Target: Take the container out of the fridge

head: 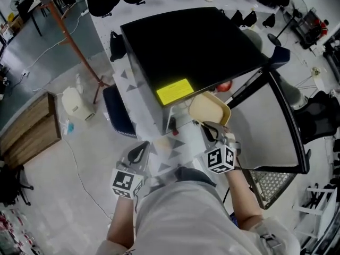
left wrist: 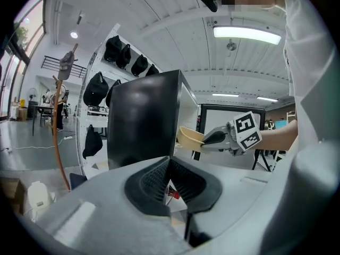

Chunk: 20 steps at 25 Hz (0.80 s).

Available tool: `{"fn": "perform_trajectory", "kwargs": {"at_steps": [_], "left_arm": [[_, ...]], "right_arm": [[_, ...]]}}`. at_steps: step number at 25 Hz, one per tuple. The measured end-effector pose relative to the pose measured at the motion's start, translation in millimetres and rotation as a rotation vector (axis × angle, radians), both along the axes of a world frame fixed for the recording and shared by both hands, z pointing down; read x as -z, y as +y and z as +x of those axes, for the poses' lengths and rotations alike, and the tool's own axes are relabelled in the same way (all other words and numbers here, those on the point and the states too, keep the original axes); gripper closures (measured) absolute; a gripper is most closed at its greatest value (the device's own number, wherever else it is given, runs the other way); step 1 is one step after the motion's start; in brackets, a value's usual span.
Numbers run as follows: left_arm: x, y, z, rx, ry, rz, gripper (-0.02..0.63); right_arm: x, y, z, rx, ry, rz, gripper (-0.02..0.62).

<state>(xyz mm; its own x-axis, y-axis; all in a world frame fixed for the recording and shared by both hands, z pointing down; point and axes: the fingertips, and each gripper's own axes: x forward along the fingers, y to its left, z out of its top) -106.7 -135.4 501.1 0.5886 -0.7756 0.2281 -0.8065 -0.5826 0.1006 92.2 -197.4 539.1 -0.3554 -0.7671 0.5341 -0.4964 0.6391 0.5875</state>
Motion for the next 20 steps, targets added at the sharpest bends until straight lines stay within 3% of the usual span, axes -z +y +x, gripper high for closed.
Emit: {"fn": "perform_trajectory", "kwargs": {"at_steps": [10, 20], "left_arm": [[-1, -5, 40, -0.144, 0.001, 0.003, 0.598], [2, -9, 68, -0.213, 0.009, 0.016, 0.598]], "right_arm": [[-2, 37, 27, -0.111, -0.154, -0.052, 0.572], [10, 57, 39, -0.171, -0.444, -0.105, 0.572]]}}
